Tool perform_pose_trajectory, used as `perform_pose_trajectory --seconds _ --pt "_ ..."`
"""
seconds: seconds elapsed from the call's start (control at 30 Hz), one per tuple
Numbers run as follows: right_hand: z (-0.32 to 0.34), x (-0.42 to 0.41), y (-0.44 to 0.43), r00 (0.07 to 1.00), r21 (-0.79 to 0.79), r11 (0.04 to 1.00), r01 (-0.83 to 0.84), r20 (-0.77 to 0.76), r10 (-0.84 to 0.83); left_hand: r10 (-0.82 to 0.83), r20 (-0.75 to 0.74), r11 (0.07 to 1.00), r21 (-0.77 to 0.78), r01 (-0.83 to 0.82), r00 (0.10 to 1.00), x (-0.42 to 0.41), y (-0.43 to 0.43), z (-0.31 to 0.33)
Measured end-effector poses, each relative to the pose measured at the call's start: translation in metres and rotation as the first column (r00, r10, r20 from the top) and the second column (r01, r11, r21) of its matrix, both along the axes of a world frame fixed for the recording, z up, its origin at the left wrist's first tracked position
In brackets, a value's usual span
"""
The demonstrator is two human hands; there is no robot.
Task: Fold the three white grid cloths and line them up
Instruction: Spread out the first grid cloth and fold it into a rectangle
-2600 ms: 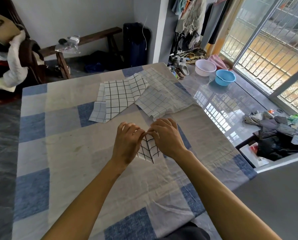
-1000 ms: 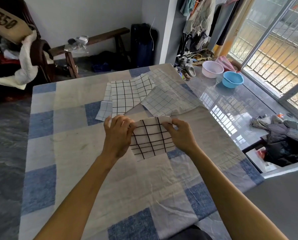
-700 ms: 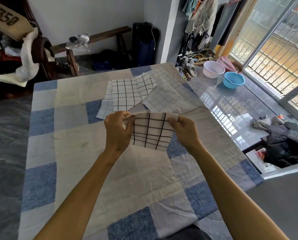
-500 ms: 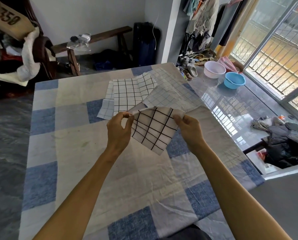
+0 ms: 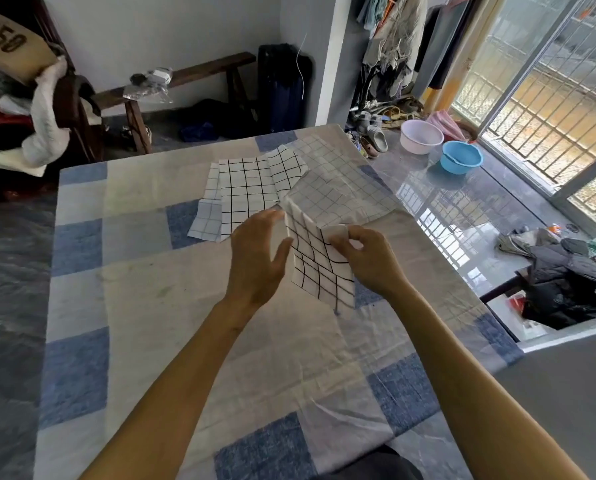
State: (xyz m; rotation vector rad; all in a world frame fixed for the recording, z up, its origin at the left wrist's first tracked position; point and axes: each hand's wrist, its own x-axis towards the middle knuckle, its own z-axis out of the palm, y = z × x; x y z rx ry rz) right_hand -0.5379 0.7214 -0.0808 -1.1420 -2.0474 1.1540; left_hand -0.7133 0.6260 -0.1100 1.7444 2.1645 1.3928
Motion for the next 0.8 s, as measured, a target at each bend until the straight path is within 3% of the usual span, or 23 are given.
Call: perform_pose_trajectory --seconds 0.17,0.33,0.43,0.53,0.8 --pt "0.005 -0.012 -0.010 0.993 0.210 0.971 -0.111 0.070 0.098 -0.140 -0.257 0.990 -0.057 0.129 0.956 0.014 0.017 0.012" --pt "0.005 -0.007 -0.011 0.996 0.162 0.983 -0.086 0.037 0.082 -0.125 -0.192 0.991 0.026 0.132 0.973 0.006 0.012 0.014" --pt "-0.008 -0.006 -0.009 0.988 0.105 0.992 -0.076 0.139 0.061 -0.080 -0.094 0.992 0.088 0.088 0.992 0.002 0.012 0.019" --pt "-0.018 -0.005 -0.011 0.971 0.094 0.992 -0.080 0.234 0.056 -0.047 -0.099 0.994 0.093 0.057 0.994 -0.006 0.012 0.020" --pt "-0.011 0.001 -0.016 0.977 0.081 0.990 -0.112 0.191 0.095 0.164 -0.037 0.984 0.077 -0.161 0.986 -0.021 0.017 0.019"
